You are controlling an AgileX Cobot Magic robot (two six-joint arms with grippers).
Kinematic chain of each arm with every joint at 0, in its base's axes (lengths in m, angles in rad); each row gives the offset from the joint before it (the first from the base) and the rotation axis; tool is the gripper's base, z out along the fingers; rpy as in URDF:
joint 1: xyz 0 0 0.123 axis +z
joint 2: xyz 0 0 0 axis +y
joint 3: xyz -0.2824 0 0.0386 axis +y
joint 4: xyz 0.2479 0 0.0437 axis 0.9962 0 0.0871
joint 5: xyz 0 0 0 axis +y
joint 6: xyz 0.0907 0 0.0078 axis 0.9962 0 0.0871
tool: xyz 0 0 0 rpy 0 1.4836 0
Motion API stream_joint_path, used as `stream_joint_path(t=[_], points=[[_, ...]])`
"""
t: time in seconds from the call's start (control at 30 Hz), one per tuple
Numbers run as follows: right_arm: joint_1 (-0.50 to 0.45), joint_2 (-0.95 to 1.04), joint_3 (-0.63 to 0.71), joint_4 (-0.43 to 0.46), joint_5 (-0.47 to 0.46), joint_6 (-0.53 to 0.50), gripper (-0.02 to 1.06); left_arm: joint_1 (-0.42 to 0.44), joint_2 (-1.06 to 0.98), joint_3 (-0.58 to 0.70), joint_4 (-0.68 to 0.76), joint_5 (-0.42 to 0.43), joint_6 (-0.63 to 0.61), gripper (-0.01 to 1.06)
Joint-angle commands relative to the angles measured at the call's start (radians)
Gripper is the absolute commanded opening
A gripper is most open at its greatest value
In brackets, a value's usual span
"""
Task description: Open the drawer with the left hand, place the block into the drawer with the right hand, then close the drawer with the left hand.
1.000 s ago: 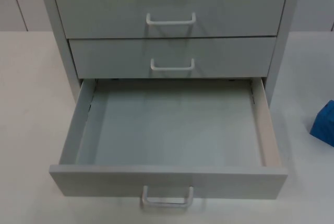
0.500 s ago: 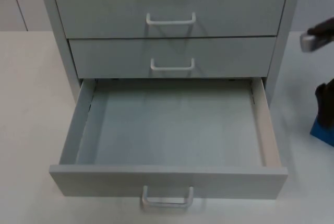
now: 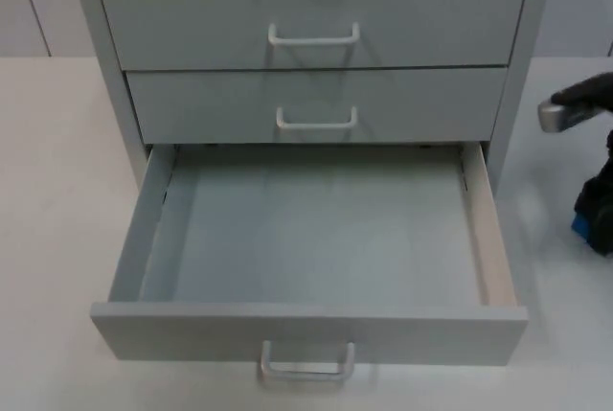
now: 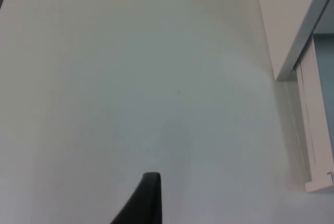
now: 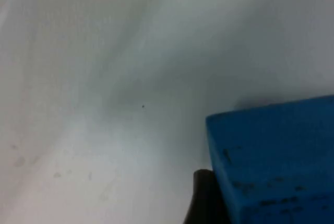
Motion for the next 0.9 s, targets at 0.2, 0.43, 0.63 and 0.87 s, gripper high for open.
stream_joint_path(t=[0.2,0.43,0.63,0.87], points=[[0.004,-0.305,0.020,0.008,0.066,0.182,0.00,0.004,-0.003,0.006,0.002,-0.010,-0.004,1.05],[0.004,-0.528,0.163,0.058,0.023,0.226,0.00,0.004,-0.003,0.006,-0.003,-0.006,-0.004,1.05],[0.004,-0.679,0.357,0.058,-0.100,0.244,0.00,0.004,-0.003,0.006,-0.003,-0.009,-0.004,1.05],[0.092,-0.686,0.374,0.185,-0.091,0.225,0.00,0.004,-0.003,0.006,-0.007,-0.029,-0.004,1.05]])
